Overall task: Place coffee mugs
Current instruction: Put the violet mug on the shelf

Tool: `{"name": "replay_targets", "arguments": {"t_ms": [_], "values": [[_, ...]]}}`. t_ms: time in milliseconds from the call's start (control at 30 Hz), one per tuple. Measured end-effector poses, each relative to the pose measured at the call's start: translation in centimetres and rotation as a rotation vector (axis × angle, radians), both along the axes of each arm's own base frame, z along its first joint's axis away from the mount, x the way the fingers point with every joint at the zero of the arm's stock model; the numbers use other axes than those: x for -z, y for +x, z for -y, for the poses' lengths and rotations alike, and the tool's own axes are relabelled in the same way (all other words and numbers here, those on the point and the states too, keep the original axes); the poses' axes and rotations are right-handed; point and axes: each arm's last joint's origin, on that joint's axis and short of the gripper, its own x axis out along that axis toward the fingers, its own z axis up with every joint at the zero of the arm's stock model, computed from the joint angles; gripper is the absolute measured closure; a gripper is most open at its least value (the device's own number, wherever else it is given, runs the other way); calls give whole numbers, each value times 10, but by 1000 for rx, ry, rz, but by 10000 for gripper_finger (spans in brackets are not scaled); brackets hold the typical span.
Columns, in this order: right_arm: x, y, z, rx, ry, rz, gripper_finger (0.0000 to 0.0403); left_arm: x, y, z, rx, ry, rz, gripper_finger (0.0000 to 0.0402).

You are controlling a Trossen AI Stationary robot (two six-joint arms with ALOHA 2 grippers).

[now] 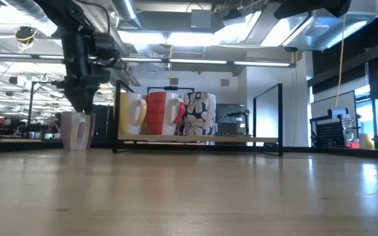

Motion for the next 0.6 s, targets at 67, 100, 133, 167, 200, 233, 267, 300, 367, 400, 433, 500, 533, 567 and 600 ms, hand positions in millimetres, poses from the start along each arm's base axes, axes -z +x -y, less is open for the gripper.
{"name": "replay_targets", "arguments": {"t_ms": [67,100,133,167,200,233,267,300,367,400,433,500,533,567,600], "values": [[0,0,0,7,11,3,196,4,1,-4,4,-17,3,205],[0,0,0,7,12,3,196,6,2,-5,7,-20,2,205],[0,0,0,6,13,2,196,8,3,-7,12,-24,-2,205],[0,0,0,4,14,0,196,10,4,-8,17,-31,-10,206],[0,0,0,2,15,-3,196,13,5,-9,20,-38,-16,208],[0,0,0,2,13,-5,196,14,5,-10,21,-43,-20,212],[1,0,0,2,12,-7,196,15,6,-11,26,-45,-24,218],[1,-1,0,2,11,-9,196,16,6,-11,35,-44,-29,226],[1,-1,0,2,12,-9,196,17,6,-12,44,-43,-37,247],[1,-1,0,-1,13,-10,196,18,7,-12,45,-47,-36,258],[1,-1,0,-4,16,-13,196,19,8,-13,49,-55,-31,269],[2,-1,0,-11,19,-24,196,22,8,-14,68,-68,-31,291],[2,-1,0,-13,20,-29,196,22,8,-14,77,-71,-33,302],[2,-1,0,-12,23,-31,196,23,9,-14,86,-73,-36,313],[2,-1,0,-10,24,-32,196,23,9,-15,94,-76,-38,323]]}}
